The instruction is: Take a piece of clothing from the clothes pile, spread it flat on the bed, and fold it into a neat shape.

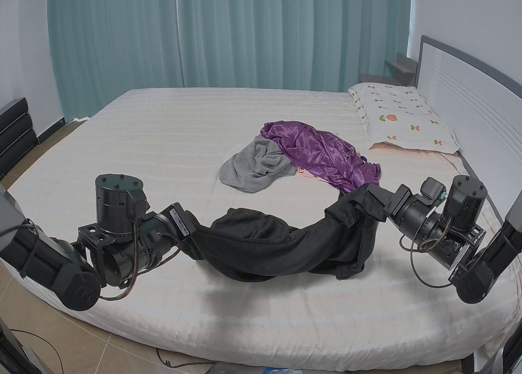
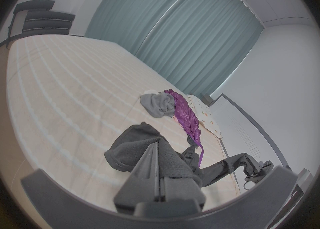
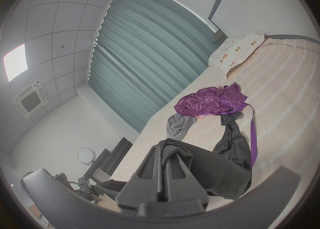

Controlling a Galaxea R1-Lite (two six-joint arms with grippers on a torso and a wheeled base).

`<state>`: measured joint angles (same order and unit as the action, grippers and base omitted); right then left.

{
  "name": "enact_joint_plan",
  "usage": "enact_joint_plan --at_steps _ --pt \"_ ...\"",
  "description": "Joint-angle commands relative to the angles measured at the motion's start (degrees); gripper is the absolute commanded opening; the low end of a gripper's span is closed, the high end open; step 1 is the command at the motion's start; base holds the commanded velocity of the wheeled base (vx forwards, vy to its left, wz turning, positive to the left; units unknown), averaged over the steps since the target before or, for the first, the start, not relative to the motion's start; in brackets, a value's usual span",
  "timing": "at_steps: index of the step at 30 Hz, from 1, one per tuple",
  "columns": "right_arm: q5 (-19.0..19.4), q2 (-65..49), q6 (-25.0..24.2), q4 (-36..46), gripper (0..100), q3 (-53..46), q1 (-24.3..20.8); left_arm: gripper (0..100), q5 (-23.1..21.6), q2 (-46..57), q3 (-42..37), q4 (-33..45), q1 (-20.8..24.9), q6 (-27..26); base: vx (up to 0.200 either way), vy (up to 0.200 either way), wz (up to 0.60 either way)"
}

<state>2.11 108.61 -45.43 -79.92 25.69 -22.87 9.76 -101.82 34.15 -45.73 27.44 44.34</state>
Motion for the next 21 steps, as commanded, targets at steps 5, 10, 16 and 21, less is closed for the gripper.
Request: enact_joint_plan --at_steps 5,10,16,21 --pt "-0.44 6.09 -0.18 -6.39 0 -4.94 -0.33 0 -1.42 -2.51 -3.21 -0.06 0.24 0.84 0.0 0.0 0.0" --pt "-0.44 5.65 -0.27 -6.56 0 -5.82 -0.33 0 -1.94 -3.57 -3.82 -0.06 0.95 1.37 -0.16 0.0 0.0" --pt "-0.7 4.77 -0.71 -6.65 0 -6.88 -0.33 0 -1.94 -4.18 -4.0 -1.91 1.04 2.16 -0.067 0.0 0.0" --pt "-0.88 3.89 -0.62 -6.65 0 -6.88 -0.42 0 -1.68 -4.36 -4.18 -4.46 1.04 2.07 0.0 0.0 0.0"
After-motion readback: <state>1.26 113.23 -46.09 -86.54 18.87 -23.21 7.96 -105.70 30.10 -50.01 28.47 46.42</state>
